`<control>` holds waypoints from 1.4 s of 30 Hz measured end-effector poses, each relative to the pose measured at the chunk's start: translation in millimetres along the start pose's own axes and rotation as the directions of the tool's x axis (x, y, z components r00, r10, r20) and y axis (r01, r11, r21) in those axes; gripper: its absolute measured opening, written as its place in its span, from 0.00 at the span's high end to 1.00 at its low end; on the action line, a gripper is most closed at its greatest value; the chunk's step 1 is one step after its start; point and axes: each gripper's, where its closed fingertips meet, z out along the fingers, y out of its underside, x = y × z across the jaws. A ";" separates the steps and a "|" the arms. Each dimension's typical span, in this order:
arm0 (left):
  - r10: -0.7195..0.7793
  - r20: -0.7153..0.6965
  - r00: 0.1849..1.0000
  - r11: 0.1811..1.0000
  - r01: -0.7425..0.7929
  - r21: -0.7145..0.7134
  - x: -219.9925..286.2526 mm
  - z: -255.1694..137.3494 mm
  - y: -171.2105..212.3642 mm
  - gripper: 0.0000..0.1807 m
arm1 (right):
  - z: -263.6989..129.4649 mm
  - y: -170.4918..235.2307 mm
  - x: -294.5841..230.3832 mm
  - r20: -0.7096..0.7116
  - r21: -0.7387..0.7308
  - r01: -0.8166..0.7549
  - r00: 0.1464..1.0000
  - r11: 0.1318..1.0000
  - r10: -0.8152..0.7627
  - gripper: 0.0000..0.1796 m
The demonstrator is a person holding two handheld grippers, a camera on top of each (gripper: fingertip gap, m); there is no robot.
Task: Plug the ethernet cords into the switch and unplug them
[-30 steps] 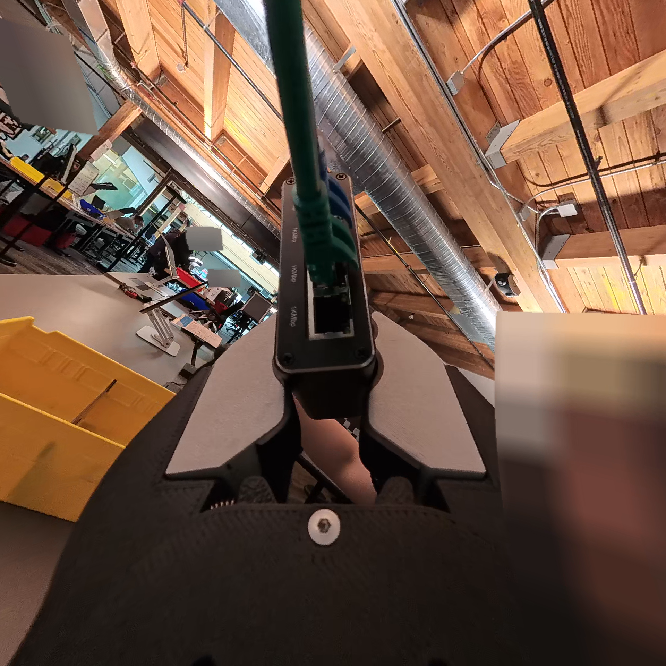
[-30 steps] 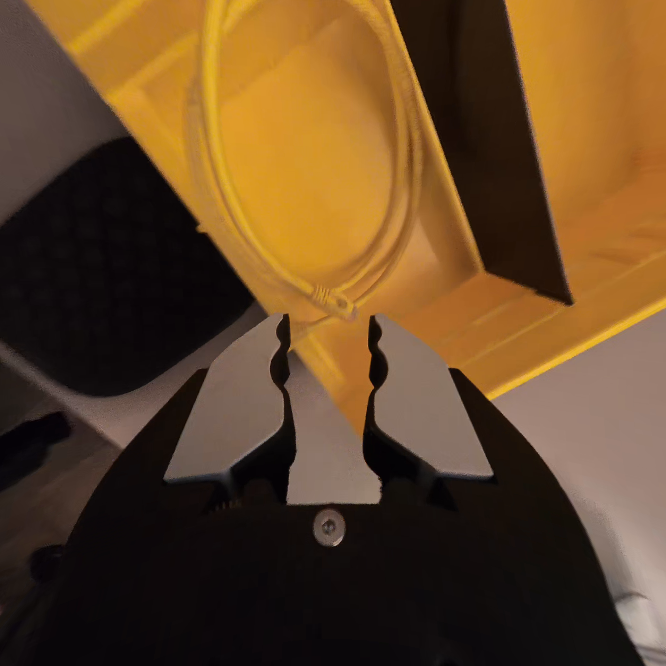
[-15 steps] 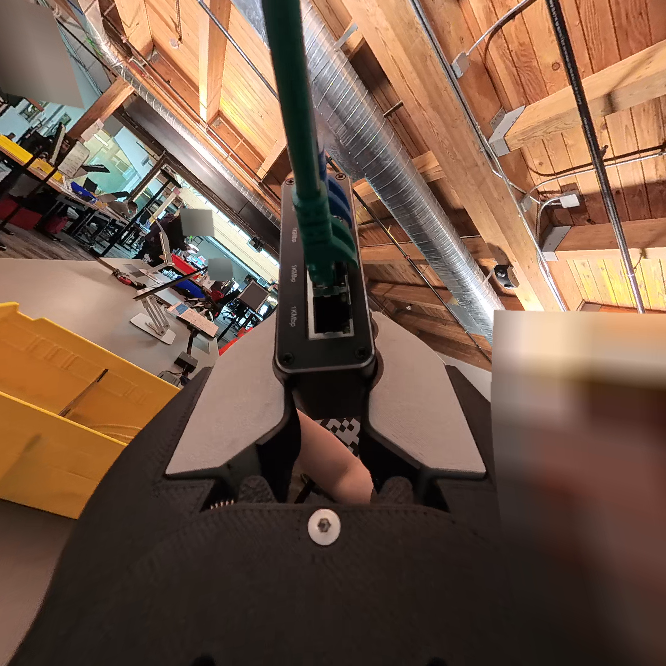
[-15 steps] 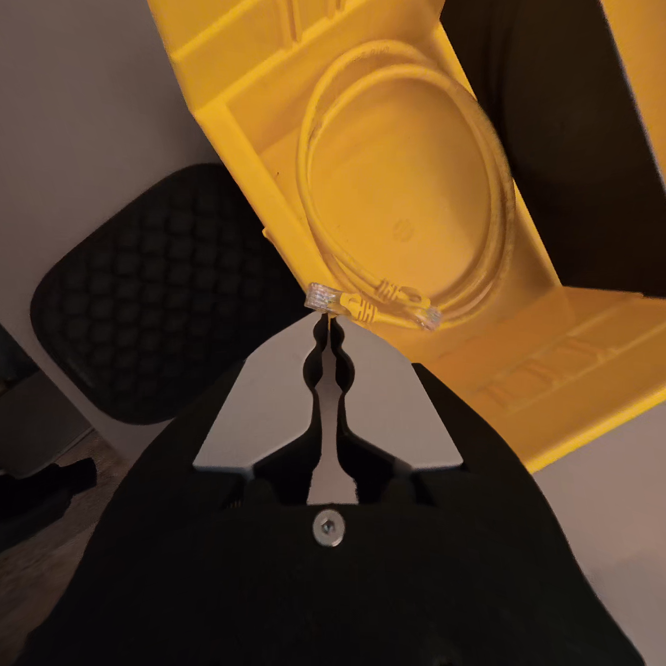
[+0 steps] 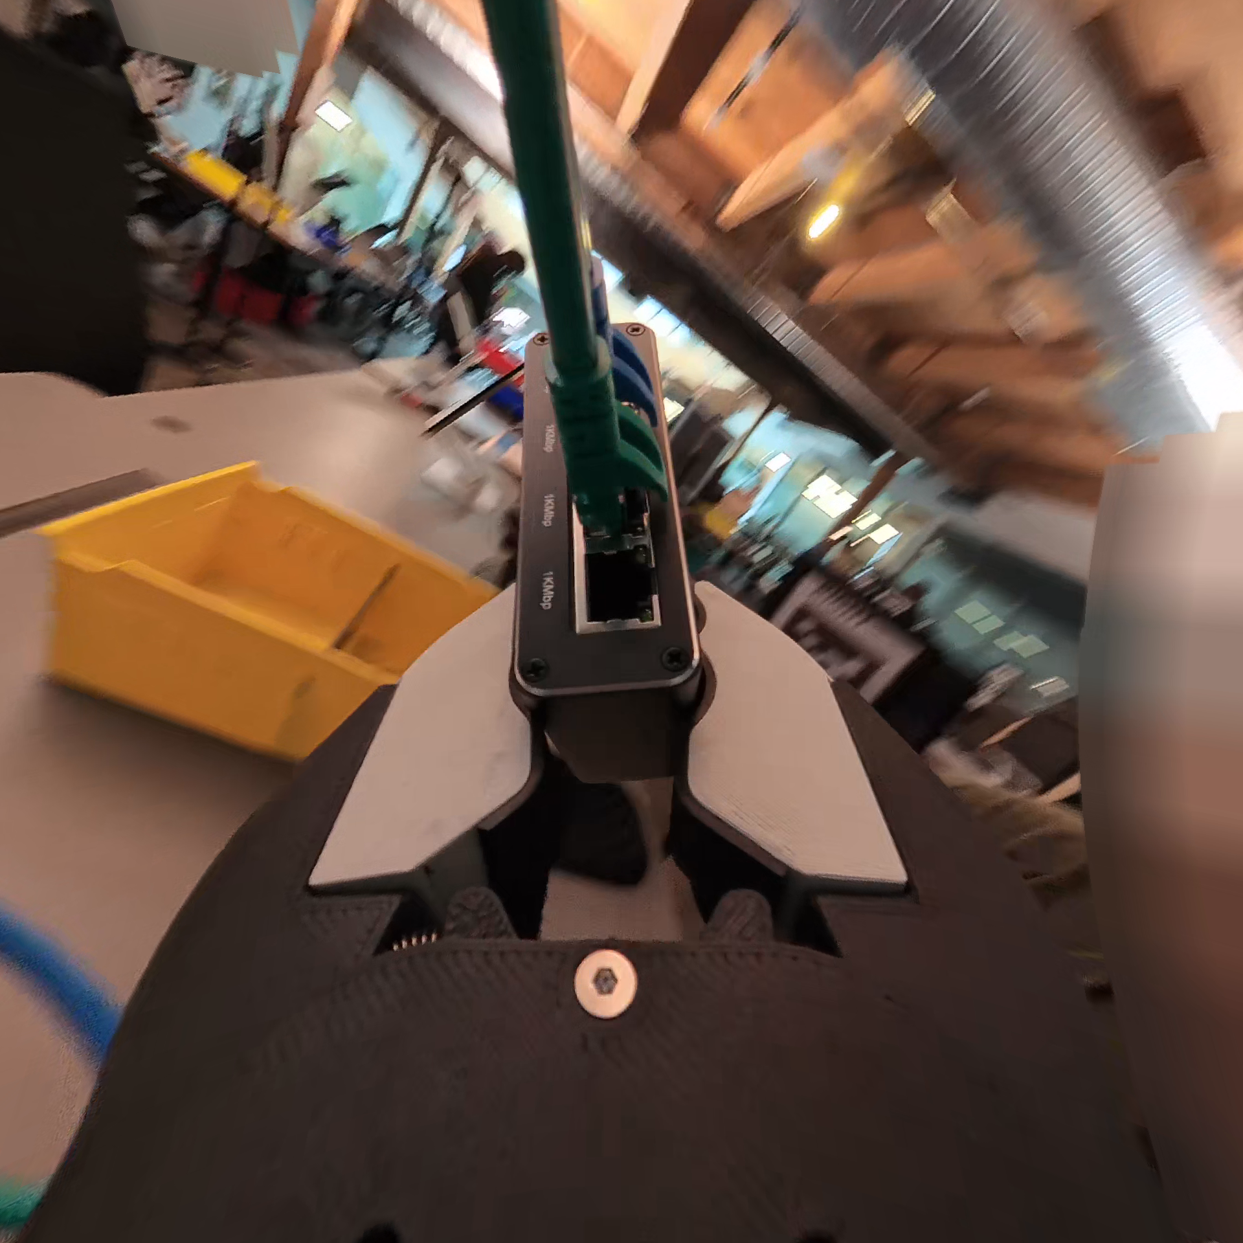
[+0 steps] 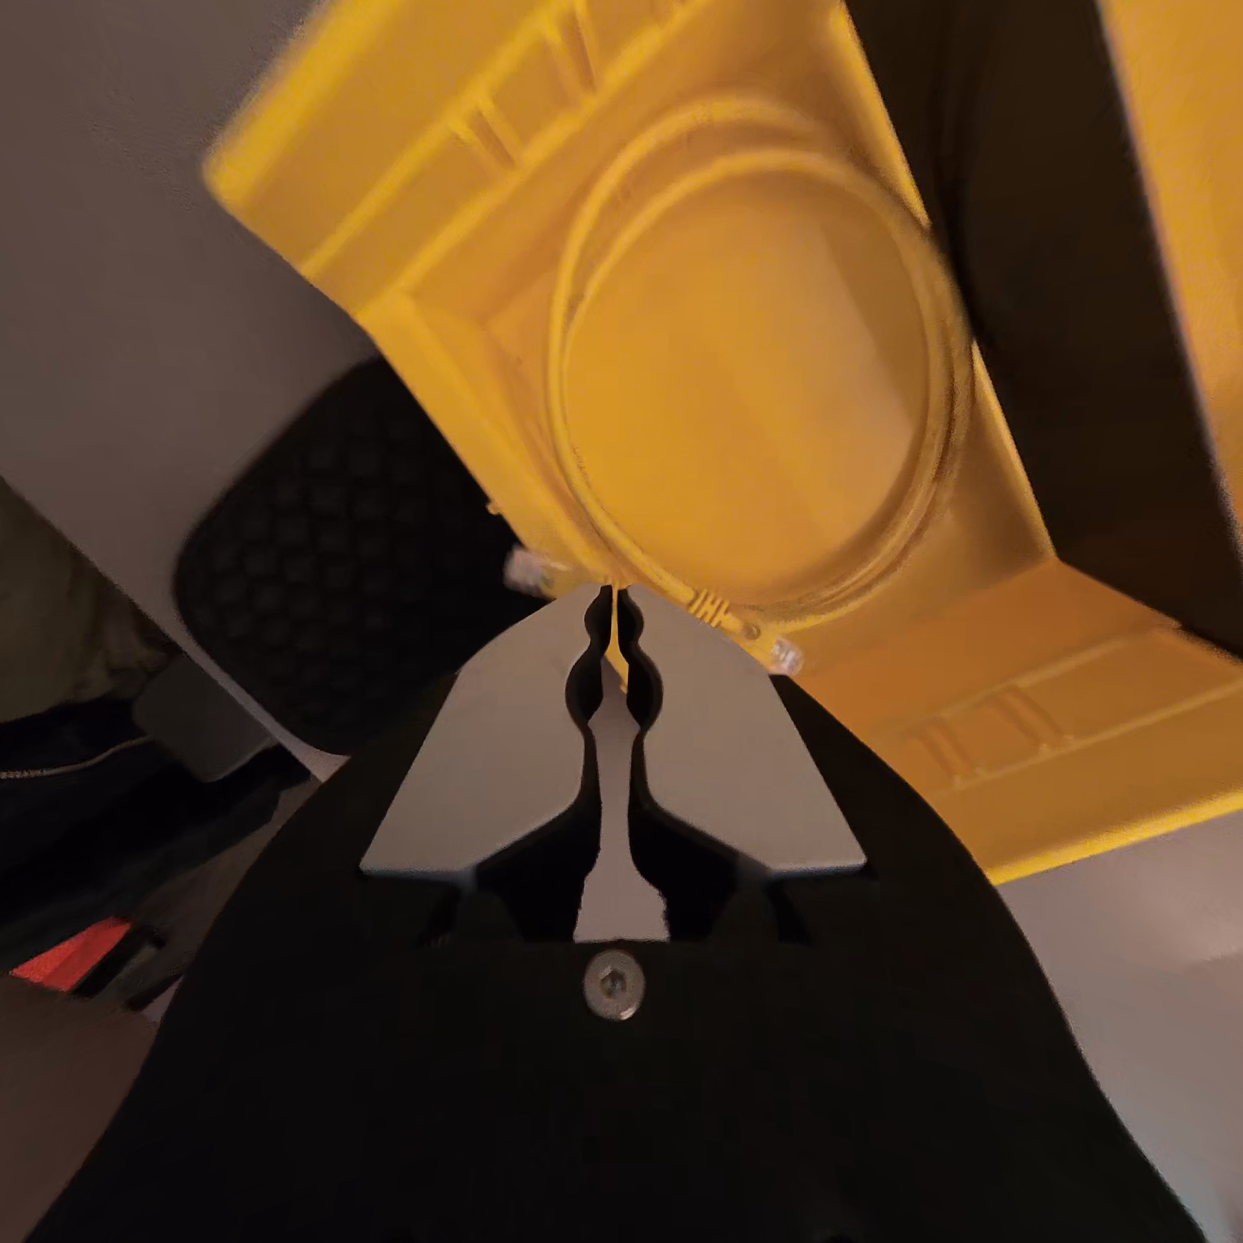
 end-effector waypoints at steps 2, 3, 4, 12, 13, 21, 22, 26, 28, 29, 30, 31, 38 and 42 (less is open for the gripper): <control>0.046 0.060 0.997 0.997 -0.043 -0.060 -7.4 1.9 7.8 0.80 | -17.6 -14.1 -5.8 0.014 0.120 0.017 1.000 0.993 -0.019 0.99; 0.057 0.074 0.996 0.994 -0.050 -0.094 -9.2 2.7 12.8 0.80 | -28.1 -23.1 -8.1 0.009 0.187 0.025 1.000 0.982 -0.027 0.99; 0.065 0.082 0.995 0.989 -0.054 -0.135 -11.5 3.8 18.6 0.80 | -40.0 -35.7 -10.7 -0.005 0.266 0.040 0.999 0.963 -0.041 0.98; 0.082 -0.031 0.996 0.888 -0.087 -0.451 5.6 13.4 77.3 0.80 | -141.2 -188.8 -105.1 0.093 0.854 0.036 0.971 0.520 -0.219 0.67; 0.080 -0.041 0.996 0.865 -0.090 -0.494 7.0 13.7 85.7 0.80 | -141.8 -199.9 -115.8 0.159 0.859 -0.013 0.957 0.511 -0.243 0.66; 0.021 -0.060 0.998 0.705 -0.057 -0.707 11.7 6.1 134.3 0.80 | -75.9 -212.7 -158.4 0.508 0.613 -0.051 0.789 0.789 -0.344 0.82; 0.012 -0.058 0.998 0.685 -0.050 -0.727 10.2 3.1 139.0 0.80 | -68.1 -209.9 -159.3 0.519 0.584 -0.038 0.786 0.811 -0.337 0.82; -0.051 -0.051 0.997 0.692 -0.001 -0.722 7.3 0.0 134.3 0.80 | -59.5 -209.9 -160.2 0.552 0.592 -0.093 0.771 0.800 -0.319 0.82; -0.097 -0.057 0.994 0.764 0.038 -0.644 6.8 3.7 114.4 0.80 | -66.6 -217.1 -157.8 0.570 0.649 -0.191 0.763 0.736 -0.305 0.82; -0.103 -0.040 0.994 0.797 0.058 -0.601 3.0 4.7 104.1 0.80 | -71.2 -222.3 -154.3 0.579 0.677 -0.254 0.764 0.690 -0.287 0.82; -0.106 -0.022 0.994 0.821 0.075 -0.566 -2.1 5.6 96.2 0.80 | -75.2 -227.4 -149.0 0.582 0.704 -0.313 0.769 0.638 -0.264 0.82; -0.114 -0.009 0.993 0.843 0.091 -0.531 -5.6 6.5 89.5 0.80 | -78.2 -231.4 -145.1 0.582 0.727 -0.353 0.772 0.589 -0.255 0.82; -0.131 0.043 0.991 0.949 0.137 -0.285 -23.2 -2.4 47.5 0.70 | -101.0 -253.0 -118.9 0.653 0.758 -0.596 0.702 0.267 -0.284 0.82; -0.143 0.072 0.987 0.947 0.157 -0.280 -30.3 4.4 53.4 0.69 | -106.8 -261.7 -98.9 0.624 0.777 -0.620 0.736 0.110 -0.265 0.82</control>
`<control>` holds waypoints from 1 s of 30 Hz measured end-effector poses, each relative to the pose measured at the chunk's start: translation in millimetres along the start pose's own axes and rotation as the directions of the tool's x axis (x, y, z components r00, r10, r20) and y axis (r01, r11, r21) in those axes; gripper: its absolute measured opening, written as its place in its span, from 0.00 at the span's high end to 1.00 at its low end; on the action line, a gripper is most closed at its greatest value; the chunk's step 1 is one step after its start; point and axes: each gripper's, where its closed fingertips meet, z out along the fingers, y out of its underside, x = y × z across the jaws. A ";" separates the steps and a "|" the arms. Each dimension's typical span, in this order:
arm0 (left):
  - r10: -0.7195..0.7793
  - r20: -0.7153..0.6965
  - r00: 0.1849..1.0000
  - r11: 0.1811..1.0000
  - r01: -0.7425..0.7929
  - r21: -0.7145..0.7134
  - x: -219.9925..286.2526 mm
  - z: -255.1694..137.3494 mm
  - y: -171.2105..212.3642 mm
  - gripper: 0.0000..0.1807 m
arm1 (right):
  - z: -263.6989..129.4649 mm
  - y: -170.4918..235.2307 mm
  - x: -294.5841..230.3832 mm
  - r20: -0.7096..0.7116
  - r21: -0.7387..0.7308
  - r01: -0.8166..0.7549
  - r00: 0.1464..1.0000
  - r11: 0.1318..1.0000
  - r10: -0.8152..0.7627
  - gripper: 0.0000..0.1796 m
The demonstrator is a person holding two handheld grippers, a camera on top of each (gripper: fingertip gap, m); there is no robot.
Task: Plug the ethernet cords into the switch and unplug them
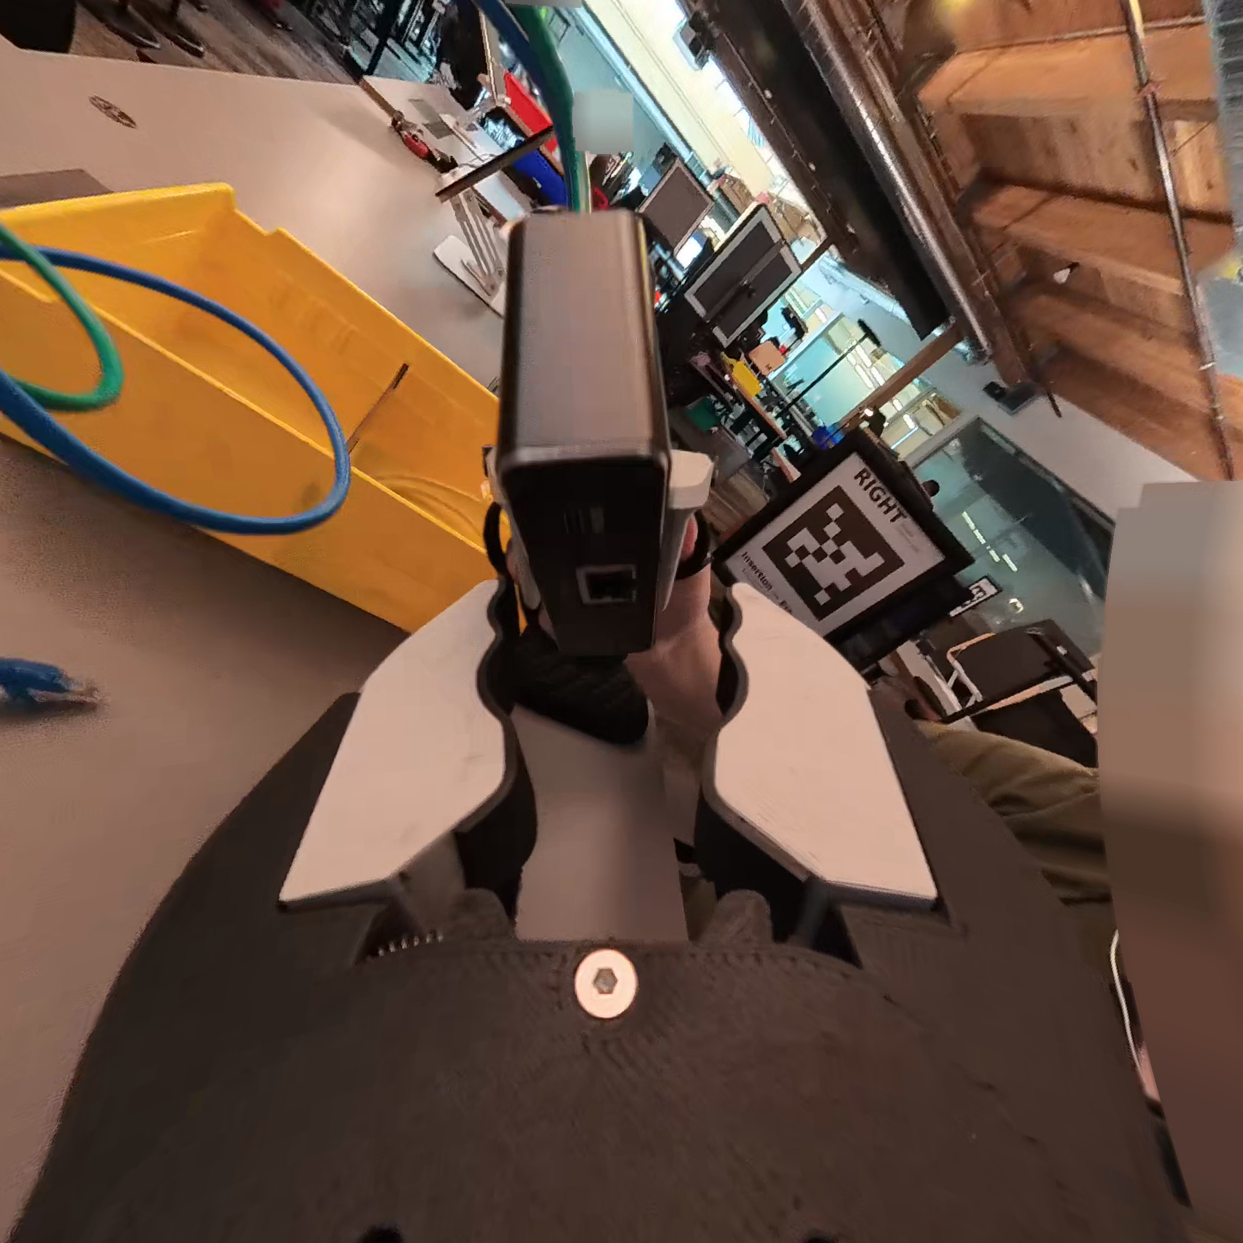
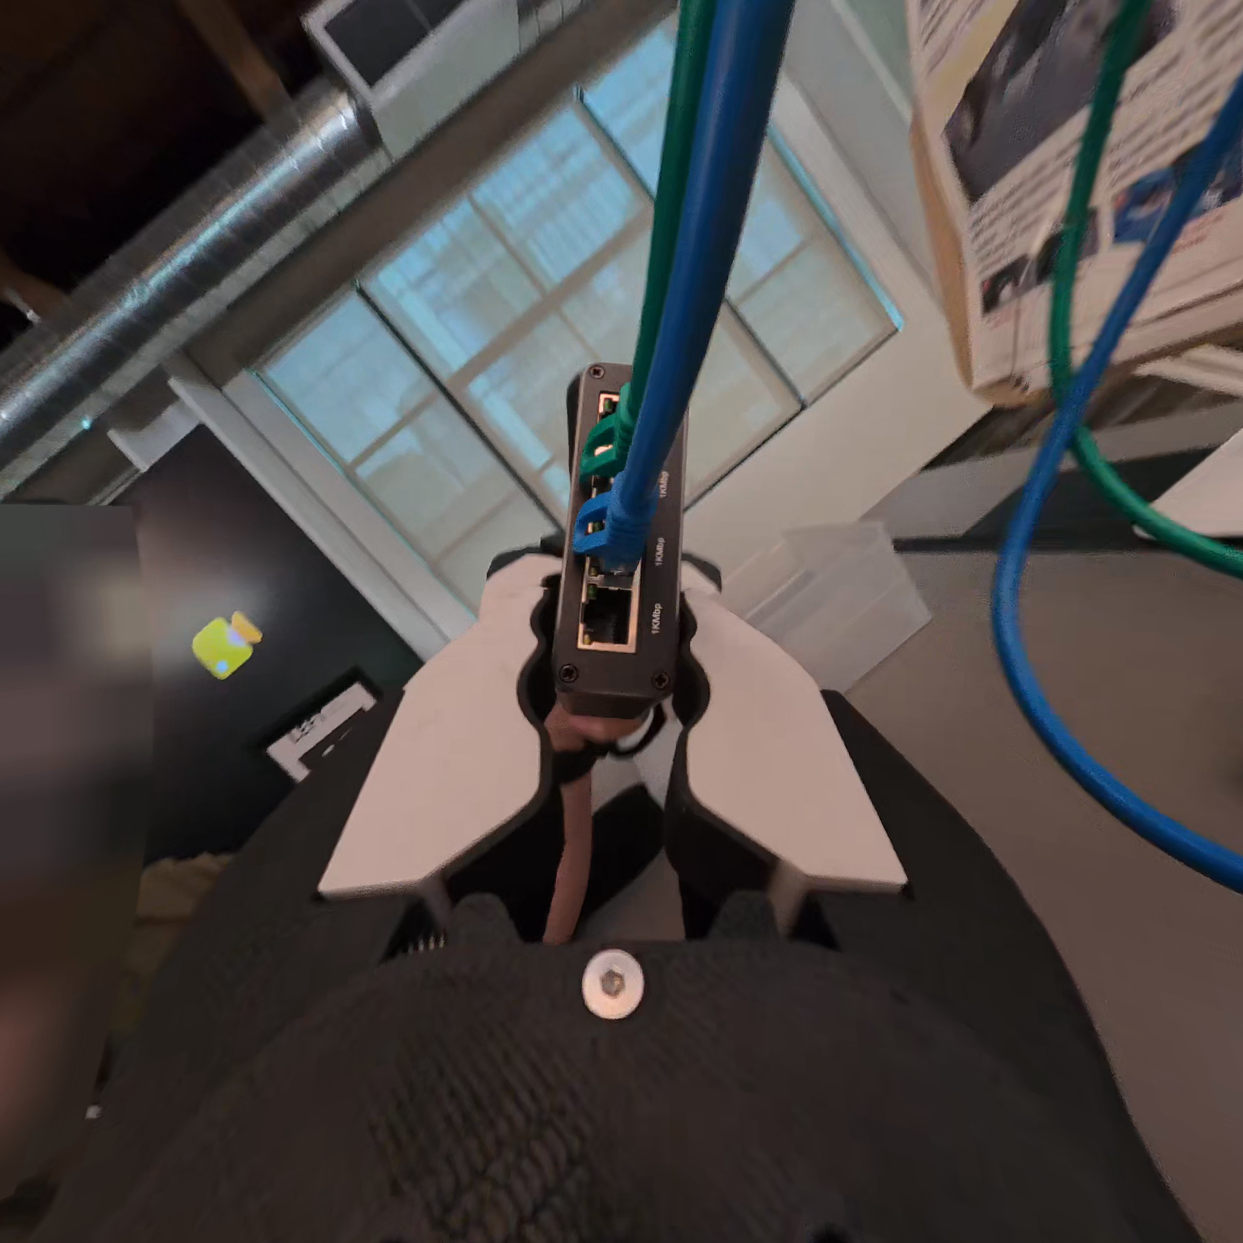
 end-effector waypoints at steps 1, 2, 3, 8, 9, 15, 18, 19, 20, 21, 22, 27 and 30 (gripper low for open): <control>-0.010 -0.010 1.000 1.000 0.011 0.013 -1.5 2.4 -1.8 0.71 | 1.2 -4.1 1.1 0.002 0.044 0.005 1.000 0.999 -0.005 0.82; -0.017 -0.016 1.000 0.999 0.017 0.034 -2.5 4.7 -4.4 0.72 | 2.8 -6.7 1.6 0.007 0.078 0.000 1.000 0.997 -0.001 0.82; -0.021 -0.018 1.000 0.998 0.022 0.062 -3.9 7.0 -7.6 0.73 | 4.5 -8.4 2.8 0.003 0.110 -0.001 1.000 0.994 0.001 0.82; 0.059 -0.024 0.998 0.976 -0.053 0.212 -7.0 2.2 -28.7 0.82 | 16.9 -11.2 2.3 -0.019 0.203 0.049 0.999 0.978 -0.046 0.83; 0.070 -0.030 0.997 0.976 -0.062 0.209 -5.3 -0.5 -29.1 0.82 | 19.7 -11.5 0.4 -0.013 0.205 0.057 0.998 0.977 -0.055 0.83; 0.022 -0.069 0.997 0.978 -0.007 0.207 -4.2 -32.9 -32.6 0.82 | 18.2 -4.9 -2.8 -0.109 -0.006 0.295 0.950 0.956 -0.294 0.82; -0.003 -0.110 0.994 0.978 0.026 0.206 2.2 -46.0 -33.2 0.82 | 4.6 7.9 -4.2 -0.158 -0.223 0.517 0.817 0.826 -0.554 0.84; -0.009 -0.116 0.993 0.977 0.033 0.211 3.4 -47.9 -33.8 0.82 | -0.9 9.9 -5.1 -0.175 -0.277 0.603 0.734 0.748 -0.656 0.88; -0.011 -0.110 0.994 0.976 0.035 0.216 2.6 -48.9 -34.3 0.82 | -5.3 9.2 -8.1 -0.193 -0.309 0.690 0.629 0.655 -0.753 0.89; -0.019 -0.110 0.994 0.975 0.043 0.218 1.5 -49.5 -34.5 0.82 | -8.7 9.1 -11.9 -0.199 -0.349 0.757 0.516 0.552 -0.833 0.89; -0.032 -0.112 0.993 0.974 0.057 0.220 -0.8 -50.1 -34.5 0.82 | -11.1 9.7 -17.2 -0.194 -0.388 0.804 0.407 0.451 -0.893 0.89; -0.094 -0.147 0.985 0.962 0.128 0.242 -11.4 -54.0 -35.6 0.82 | -6.1 6.5 -56.4 -0.133 -0.455 0.890 -0.041 0.025 -0.990 0.86; -0.098 -0.147 0.984 0.969 0.129 0.212 -11.4 -52.2 -31.3 0.82 | -2.4 0.0 -36.3 -0.014 -0.600 0.787 -0.189 -0.143 -0.982 0.76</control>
